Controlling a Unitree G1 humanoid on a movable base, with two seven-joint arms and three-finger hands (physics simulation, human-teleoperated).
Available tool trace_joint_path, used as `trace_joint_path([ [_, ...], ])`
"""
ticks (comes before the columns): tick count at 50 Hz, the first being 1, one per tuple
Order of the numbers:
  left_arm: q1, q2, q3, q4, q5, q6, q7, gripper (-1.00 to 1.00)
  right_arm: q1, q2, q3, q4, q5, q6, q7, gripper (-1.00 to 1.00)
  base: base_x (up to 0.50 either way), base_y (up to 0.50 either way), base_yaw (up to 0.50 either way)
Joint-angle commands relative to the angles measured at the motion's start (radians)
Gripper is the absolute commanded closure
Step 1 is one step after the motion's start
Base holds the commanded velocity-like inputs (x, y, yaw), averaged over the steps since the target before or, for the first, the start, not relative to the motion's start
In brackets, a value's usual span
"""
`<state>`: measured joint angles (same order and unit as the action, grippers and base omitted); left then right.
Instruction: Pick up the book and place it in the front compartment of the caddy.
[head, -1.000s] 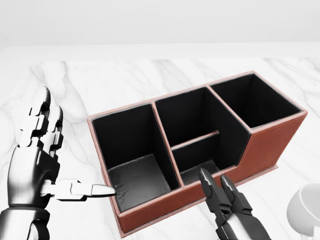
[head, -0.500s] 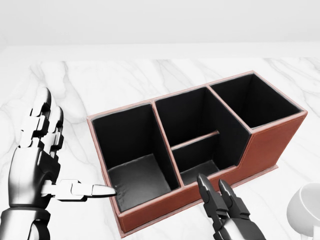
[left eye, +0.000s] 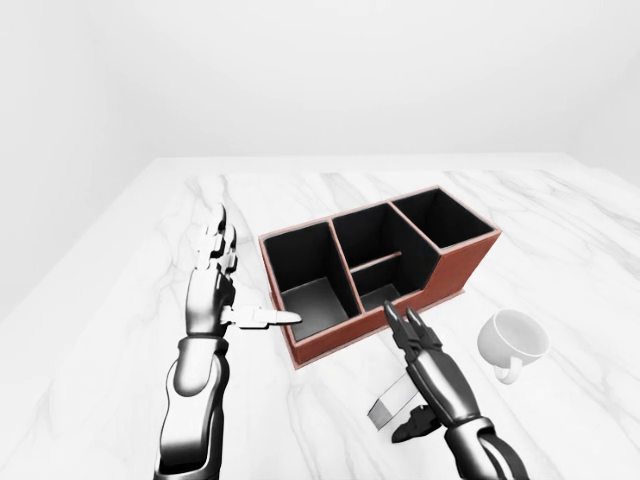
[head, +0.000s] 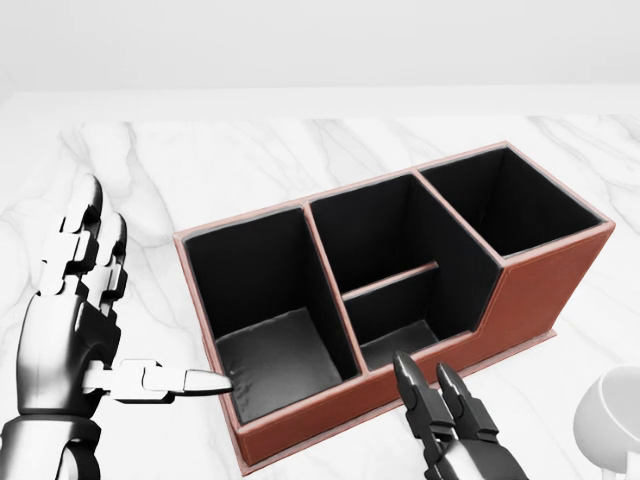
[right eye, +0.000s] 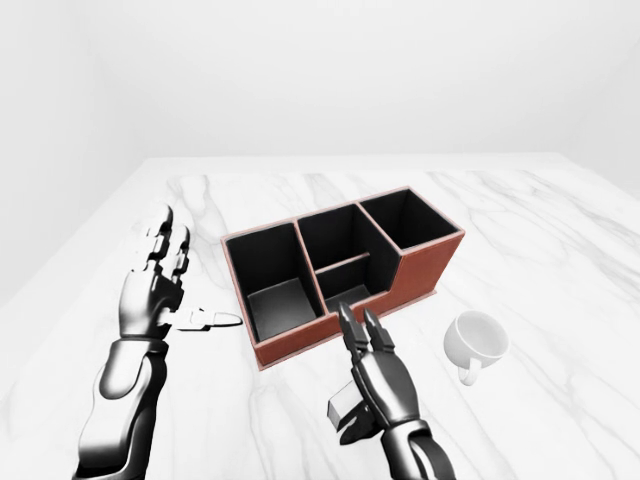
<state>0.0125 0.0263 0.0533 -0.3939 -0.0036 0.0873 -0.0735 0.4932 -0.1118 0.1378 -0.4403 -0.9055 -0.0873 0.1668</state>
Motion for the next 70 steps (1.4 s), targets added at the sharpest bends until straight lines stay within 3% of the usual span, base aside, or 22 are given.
trace_joint_path([
  [1,0.003,0.000,0.000,-0.005,0.000,0.000,0.000,-1.00,-0.008,-0.003,0.004,0.024,-0.007,0.000,-0.015,-1.00,0.00,0.00,0.00],
  [70,-0.002,0.000,0.001,0.006,0.000,0.000,0.001,-1.00,-0.026,-0.024,0.047,0.122,-0.047,0.000,-0.085,-1.00,0.00,0.00,0.00],
])
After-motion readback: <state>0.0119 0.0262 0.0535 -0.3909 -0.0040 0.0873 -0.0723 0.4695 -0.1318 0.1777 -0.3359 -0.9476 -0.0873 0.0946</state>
